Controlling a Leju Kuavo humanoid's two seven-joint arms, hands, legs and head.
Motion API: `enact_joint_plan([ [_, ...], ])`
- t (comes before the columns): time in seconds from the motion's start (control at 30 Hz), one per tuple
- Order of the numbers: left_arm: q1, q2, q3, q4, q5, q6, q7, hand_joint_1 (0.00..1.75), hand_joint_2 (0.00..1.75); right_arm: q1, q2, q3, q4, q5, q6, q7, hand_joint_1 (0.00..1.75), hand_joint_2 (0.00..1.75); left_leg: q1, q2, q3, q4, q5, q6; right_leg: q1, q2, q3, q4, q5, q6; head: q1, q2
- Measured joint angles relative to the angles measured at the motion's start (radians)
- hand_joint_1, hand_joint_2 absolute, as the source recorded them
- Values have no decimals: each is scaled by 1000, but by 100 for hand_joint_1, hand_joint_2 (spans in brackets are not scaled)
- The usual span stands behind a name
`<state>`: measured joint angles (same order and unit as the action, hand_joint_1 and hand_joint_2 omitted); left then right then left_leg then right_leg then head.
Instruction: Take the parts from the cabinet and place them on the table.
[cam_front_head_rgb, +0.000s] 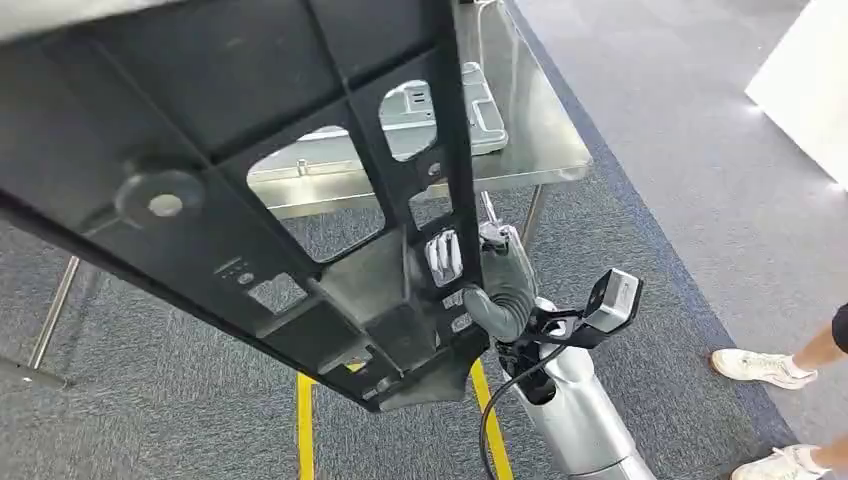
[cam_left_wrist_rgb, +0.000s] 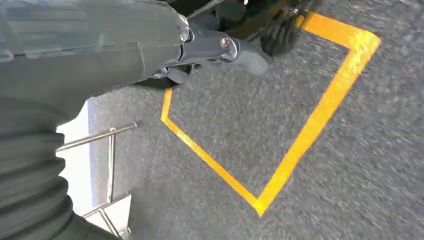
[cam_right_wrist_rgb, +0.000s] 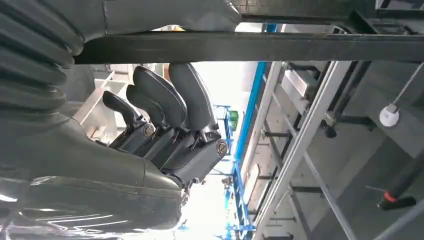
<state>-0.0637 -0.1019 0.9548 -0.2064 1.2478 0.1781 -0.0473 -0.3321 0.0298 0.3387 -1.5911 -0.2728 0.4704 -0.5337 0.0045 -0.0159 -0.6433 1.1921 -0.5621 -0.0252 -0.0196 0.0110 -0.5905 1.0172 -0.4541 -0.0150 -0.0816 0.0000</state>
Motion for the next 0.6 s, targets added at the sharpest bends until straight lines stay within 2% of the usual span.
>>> enact_joint_plan([
  [0.03,0,0,0,0,0,0,0,0,175,1,0,0,0,0,0,0,175,175,1,2,-49,85,-30,-3,2,-5,3,0,-4,-1,0,0],
  [0.07,0,-1,0,0,0,-1,0,0,175,2,0,0,0,0,0,0,175,175,2,3,-84,140,-37,-4,3,-7,6,1,-7,-1,0,0],
  [0.1,1,-1,0,0,0,-1,0,0,175,2,0,0,1,0,0,0,175,175,3,4,-96,147,-24,-4,4,-9,10,1,-11,-1,0,0],
  [0.13,2,-1,0,0,0,-1,0,0,175,2,0,0,1,0,0,0,175,175,3,4,-83,106,17,-3,4,-9,18,1,-16,0,0,0],
  [0.2,3,-1,0,0,0,-1,0,0,175,2,0,1,2,0,0,0,175,175,2,6,-12,-66,122,7,6,-11,35,1,-27,3,0,0],
  [0.23,2,-1,0,0,0,-1,0,0,175,1,0,1,2,0,0,0,175,175,1,9,23,-152,158,14,6,-12,41,0,-33,6,0,0],
  [0.27,1,0,0,0,0,-1,0,0,175,0,0,1,2,0,0,0,175,175,-5,10,32,-166,139,18,11,-13,41,1,-36,11,0,0],
  [0.37,-1,-1,0,0,0,-2,0,0,175,-1,0,2,3,0,0,-1,175,175,-13,8,33,-171,136,32,7,-13,43,-5,-39,29,0,0],
  [0.4,-1,-1,0,0,0,-2,0,0,175,-2,0,2,3,-1,0,-3,175,175,-7,7,39,-180,138,37,10,-13,48,-7,-41,35,0,0],
  [0.43,2,-1,0,0,0,-2,-1,0,175,-1,0,2,3,-3,0,-6,175,175,0,8,50,-190,142,41,6,-16,50,2,-48,41,0,0],
  [0.47,2,-1,0,0,0,-2,-2,0,175,-3,0,2,3,-5,0,-10,175,175,-1,8,55,-192,138,48,9,-14,29,44,-71,44,0,0],
  [0.53,1,-1,0,0,0,-2,-3,0,175,0,-1,2,6,-7,2,-15,175,175,-3,9,57,-192,134,55,6,-12,-54,188,-134,47,0,0],
  [0.57,-1,-1,0,0,0,-1,-3,0,175,5,-1,2,9,-8,3,-17,175,175,-4,8,58,-192,130,56,6,-12,-110,276,-158,49,0,0],
  [0.6,0,-1,0,0,0,-1,-3,0,175,7,-1,2,13,-8,4,-18,175,175,-4,7,61,-191,127,57,6,-12,-141,313,-155,49,0,0],
])
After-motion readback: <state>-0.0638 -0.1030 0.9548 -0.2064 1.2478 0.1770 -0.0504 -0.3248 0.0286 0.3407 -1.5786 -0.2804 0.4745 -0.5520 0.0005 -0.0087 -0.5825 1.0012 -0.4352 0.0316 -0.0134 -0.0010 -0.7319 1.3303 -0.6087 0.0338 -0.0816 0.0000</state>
